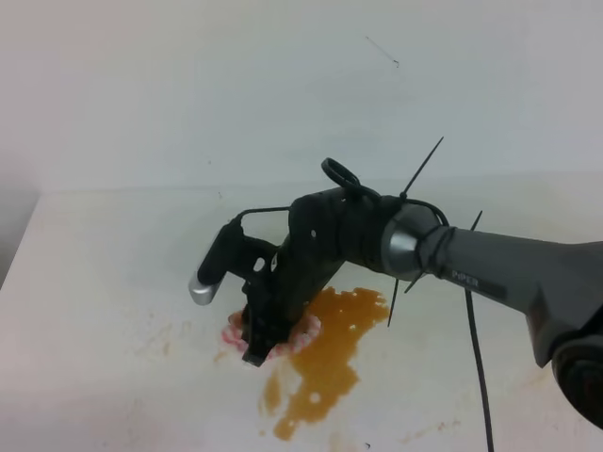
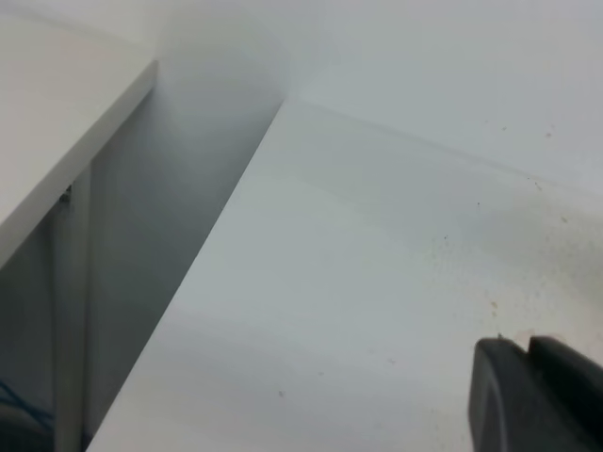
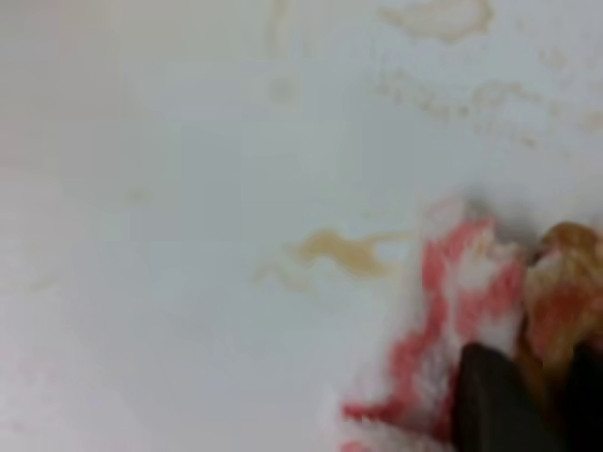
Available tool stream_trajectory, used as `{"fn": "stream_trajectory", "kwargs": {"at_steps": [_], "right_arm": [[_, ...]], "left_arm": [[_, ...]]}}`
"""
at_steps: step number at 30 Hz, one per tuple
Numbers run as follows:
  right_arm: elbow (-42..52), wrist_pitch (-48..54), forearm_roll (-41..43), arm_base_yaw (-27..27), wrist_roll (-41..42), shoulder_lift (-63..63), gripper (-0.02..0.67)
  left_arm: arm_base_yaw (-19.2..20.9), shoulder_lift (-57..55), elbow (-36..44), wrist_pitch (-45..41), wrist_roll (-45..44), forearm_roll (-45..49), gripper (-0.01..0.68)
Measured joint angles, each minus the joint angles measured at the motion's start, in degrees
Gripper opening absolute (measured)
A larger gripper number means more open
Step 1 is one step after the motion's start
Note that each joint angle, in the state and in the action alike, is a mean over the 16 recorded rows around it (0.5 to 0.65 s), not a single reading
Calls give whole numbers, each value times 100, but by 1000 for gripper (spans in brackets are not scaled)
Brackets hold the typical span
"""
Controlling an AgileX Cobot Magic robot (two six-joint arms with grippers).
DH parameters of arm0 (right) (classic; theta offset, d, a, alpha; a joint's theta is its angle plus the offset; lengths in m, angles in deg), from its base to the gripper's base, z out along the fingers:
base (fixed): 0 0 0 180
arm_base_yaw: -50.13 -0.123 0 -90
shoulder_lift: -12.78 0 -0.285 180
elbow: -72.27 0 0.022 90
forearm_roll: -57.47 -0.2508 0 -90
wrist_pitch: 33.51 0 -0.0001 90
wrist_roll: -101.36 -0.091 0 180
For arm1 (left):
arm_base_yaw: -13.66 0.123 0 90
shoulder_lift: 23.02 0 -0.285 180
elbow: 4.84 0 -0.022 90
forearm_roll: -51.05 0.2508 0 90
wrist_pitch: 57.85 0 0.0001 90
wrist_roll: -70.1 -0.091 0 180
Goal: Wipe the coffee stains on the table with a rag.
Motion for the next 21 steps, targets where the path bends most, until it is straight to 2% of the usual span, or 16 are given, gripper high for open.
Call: {"fn": "stream_trajectory", "kwargs": {"at_steps": [5, 8, 15, 21], "right_arm": [[-60, 448, 164, -4, -39, 37, 116], [-56, 659, 233, -11, -42, 127, 72], [142, 816, 378, -109, -50, 660, 60], [812, 475, 445, -356, -55, 1244, 58]], "left_arm": [[0, 0, 11, 0, 0, 0, 0], [0, 0, 11, 0, 0, 0, 0], [0, 9, 11, 0, 0, -4, 0], [-1, 19, 0, 0, 0, -9, 0]]}}
